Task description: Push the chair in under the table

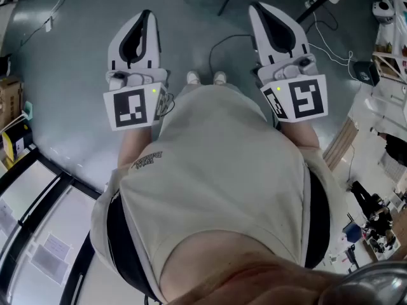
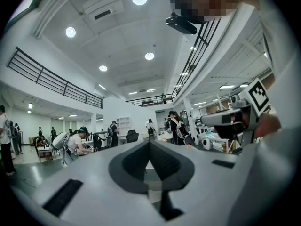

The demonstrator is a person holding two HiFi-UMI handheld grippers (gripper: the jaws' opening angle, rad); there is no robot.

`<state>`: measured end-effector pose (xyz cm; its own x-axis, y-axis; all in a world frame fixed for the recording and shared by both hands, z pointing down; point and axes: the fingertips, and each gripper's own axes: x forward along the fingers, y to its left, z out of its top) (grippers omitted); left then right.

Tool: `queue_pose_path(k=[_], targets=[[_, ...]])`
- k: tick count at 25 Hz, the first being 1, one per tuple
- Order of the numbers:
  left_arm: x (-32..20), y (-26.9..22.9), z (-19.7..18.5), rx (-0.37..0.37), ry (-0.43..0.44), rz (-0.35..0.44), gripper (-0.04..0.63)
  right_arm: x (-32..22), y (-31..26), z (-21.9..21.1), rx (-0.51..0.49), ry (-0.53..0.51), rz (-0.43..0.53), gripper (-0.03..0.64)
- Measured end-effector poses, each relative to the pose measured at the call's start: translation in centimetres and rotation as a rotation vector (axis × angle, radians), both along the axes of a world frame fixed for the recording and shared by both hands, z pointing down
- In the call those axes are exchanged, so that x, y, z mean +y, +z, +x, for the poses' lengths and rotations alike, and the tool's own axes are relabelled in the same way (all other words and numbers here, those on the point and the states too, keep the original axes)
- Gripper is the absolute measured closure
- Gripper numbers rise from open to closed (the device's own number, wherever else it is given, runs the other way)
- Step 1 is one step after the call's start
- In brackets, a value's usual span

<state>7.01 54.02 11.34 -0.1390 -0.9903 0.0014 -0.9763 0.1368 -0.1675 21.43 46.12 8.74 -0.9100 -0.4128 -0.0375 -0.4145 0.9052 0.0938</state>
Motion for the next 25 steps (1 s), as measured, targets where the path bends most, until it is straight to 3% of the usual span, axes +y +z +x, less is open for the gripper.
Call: queue_pose_path(k=[25], targets=[[-2.3,0.9,3.0,0.006,-0.026,-0.008,0.586,-2.5,2.2,2.7,-0.024,-0.035,-0.038,0.607]])
